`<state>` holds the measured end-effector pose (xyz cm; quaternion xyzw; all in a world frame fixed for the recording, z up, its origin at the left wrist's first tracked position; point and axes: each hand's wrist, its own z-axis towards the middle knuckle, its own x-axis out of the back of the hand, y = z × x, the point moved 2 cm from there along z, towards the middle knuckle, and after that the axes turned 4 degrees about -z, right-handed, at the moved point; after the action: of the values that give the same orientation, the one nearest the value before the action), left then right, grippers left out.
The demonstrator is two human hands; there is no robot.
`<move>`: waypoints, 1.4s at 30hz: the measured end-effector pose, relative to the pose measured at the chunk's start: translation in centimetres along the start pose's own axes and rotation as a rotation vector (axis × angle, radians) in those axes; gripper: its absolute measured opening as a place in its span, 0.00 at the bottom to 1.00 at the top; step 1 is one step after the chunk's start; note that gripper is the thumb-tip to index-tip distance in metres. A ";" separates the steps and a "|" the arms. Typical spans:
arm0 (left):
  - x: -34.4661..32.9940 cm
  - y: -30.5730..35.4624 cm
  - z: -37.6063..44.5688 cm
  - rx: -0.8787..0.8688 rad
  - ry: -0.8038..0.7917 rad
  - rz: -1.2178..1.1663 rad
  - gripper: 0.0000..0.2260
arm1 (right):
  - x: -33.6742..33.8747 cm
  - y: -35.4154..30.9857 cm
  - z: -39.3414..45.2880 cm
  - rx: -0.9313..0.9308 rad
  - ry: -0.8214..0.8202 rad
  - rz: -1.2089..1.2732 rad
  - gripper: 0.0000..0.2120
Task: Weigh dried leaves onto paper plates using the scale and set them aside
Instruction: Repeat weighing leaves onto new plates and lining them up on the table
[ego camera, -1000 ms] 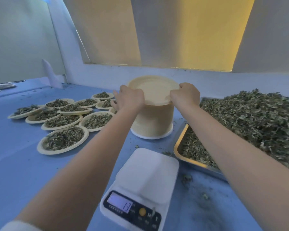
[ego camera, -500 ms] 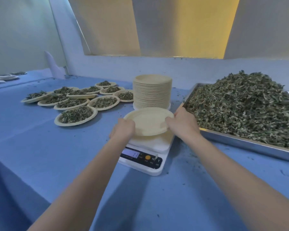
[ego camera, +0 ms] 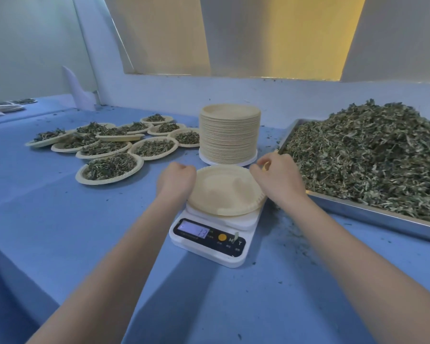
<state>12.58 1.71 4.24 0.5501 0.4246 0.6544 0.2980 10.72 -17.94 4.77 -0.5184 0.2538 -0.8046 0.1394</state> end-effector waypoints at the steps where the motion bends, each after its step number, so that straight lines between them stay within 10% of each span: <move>1: -0.1 0.4 0.0 -0.048 0.008 0.010 0.12 | 0.0 -0.3 0.2 0.029 0.004 0.037 0.07; 15: 0.7 -0.3 2.7 -0.065 0.066 -0.300 0.07 | 0.5 0.5 2.6 0.012 0.015 0.329 0.10; 32: -1.1 1.7 2.2 -0.196 0.131 -0.131 0.08 | 0.5 1.4 3.0 0.053 -0.072 0.349 0.07; 42: -15.1 12.0 -3.0 -0.401 -0.392 0.197 0.09 | 6.4 8.0 4.1 -0.033 -0.117 -0.086 0.16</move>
<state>13.84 -17.50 7.73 0.6349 0.1659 0.6321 0.4120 11.39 -28.76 6.61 -0.5773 0.2361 -0.7738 0.1108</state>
